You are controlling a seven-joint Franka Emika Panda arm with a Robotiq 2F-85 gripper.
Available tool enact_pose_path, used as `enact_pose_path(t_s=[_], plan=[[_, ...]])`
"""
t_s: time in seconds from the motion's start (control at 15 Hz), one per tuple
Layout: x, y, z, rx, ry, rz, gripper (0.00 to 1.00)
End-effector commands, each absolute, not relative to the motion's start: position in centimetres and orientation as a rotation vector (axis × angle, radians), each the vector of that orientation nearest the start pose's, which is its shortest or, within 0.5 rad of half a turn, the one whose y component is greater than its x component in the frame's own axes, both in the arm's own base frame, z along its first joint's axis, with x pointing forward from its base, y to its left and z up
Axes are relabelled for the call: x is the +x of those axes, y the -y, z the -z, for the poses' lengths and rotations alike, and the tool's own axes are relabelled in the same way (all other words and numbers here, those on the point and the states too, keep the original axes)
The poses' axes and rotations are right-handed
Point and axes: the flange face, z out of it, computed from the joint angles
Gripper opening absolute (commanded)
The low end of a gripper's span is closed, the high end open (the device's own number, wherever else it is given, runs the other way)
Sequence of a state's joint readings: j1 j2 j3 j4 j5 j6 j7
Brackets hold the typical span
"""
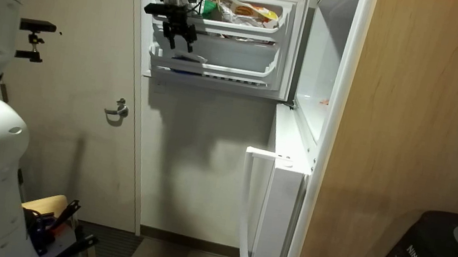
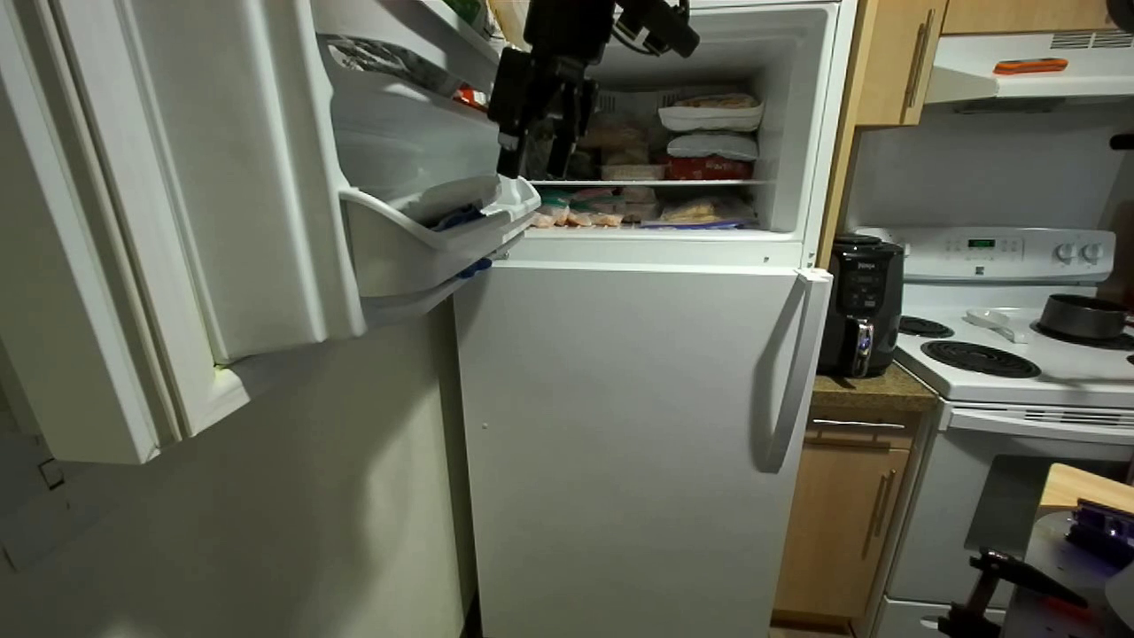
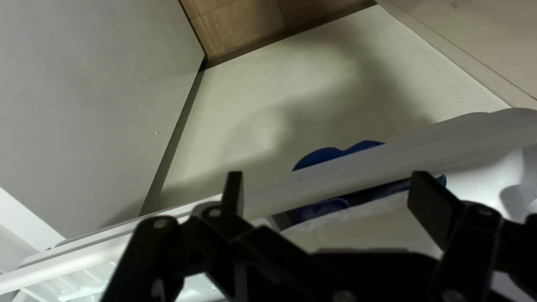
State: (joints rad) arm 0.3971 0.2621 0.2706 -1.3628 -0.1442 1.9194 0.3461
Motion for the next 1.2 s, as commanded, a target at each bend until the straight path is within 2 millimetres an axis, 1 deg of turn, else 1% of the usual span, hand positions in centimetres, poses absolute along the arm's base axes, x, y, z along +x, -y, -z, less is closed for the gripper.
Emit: enact_pose_path(t_s=[0.0, 0.27, 0.4, 0.53, 0.8, 1.13], plan=[[54.1, -38.2, -60.7, -2.984, 0.498, 0.46, 1.0], [54.1, -38.2, -60.7, -2.984, 0.498, 0.46, 1.0], [53.5, -38.6, -61.5, -2.989, 0.488, 0.474, 1.0], [52.9, -39.5, -62.1, -2.981, 0.491, 0.482, 1.0], [51.2, -40.8, -64.7, -2.949, 0.524, 0.517, 1.0], [50.3, -41.8, -67.2, -2.927, 0.554, 0.558, 1.0]])
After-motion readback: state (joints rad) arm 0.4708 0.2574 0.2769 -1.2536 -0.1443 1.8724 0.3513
